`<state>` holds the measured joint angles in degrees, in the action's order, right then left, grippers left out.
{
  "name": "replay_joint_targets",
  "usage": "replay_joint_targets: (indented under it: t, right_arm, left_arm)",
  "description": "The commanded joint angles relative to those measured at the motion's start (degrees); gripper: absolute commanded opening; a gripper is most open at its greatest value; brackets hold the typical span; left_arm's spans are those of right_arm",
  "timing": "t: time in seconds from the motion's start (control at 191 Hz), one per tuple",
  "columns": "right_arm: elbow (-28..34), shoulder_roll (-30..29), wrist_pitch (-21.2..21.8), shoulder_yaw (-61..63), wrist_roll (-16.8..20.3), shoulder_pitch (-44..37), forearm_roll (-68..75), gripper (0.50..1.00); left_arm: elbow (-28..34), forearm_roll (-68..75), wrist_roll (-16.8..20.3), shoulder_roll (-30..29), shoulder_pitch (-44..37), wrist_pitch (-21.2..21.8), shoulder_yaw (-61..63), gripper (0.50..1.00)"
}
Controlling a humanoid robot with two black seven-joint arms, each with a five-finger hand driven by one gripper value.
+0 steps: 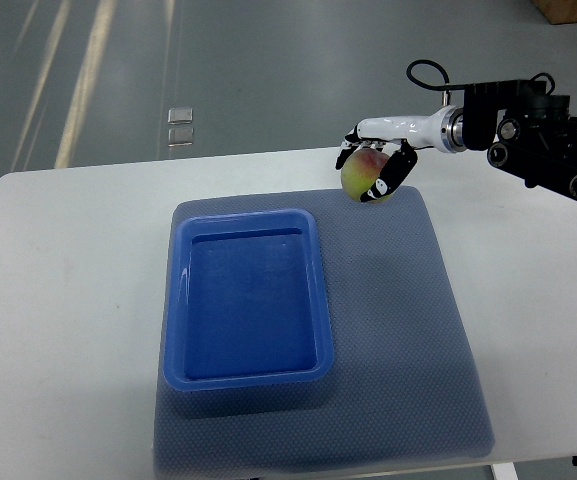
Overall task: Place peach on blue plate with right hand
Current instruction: 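Lift the peach and carry it over the blue tray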
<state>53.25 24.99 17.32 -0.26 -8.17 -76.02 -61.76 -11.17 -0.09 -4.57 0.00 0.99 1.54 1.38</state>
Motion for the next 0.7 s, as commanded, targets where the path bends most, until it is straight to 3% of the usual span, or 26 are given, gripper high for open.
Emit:
replay_joint_targets:
  t: [0.0,0.173,0.272,0.371,0.424,0.429,0.46,0.695]
  right_arm:
    - [3.44,1.64,0.96,-0.01,0.08,-2.99,3.14,0.500]
    - [4.59,-2.22,-0.18,-0.01,-0.09,-3.61,6.83,0.500]
    - [4.41,-7.06,-3.26,-0.71,-0.18,-3.52,8.24,0.500]
    - [2.13,-13.47,-5.02,-1.76,-0.09,-3.08,7.62,0.500]
    - [2.12,-13.47,-5.02,-1.77,-0.09,-3.08,7.62,0.500]
    - [-0.22,-15.91,-5.10,-2.98,-0.09,-2.65,7.36,0.500]
    - [-1.39,-17.42,-5.28,-3.70,-0.09,-1.94,7.27,0.500]
    - [-6.05,-24.90,-6.51,-4.31,-0.09,3.69,7.01,0.500]
  left_arm:
    - [0.00,0.00,0.00,0.00,0.07,-0.13,0.03,1.000]
    - [0.00,0.00,0.00,0.00,0.07,-0.22,0.03,1.000]
    - [0.00,0.00,0.00,0.00,-0.02,-0.22,-0.06,1.000]
    - [0.00,0.00,0.00,0.00,0.07,-0.22,-0.06,1.000]
    - [0.00,0.00,0.00,0.00,0.07,-0.22,-0.06,1.000]
    - [0.09,0.00,0.00,0.00,-0.02,-0.22,-0.06,1.000]
    - [0.09,0.00,0.00,0.00,0.07,-0.22,-0.06,1.000]
    - [0.09,0.00,0.00,0.00,-0.02,-0.13,0.03,1.000]
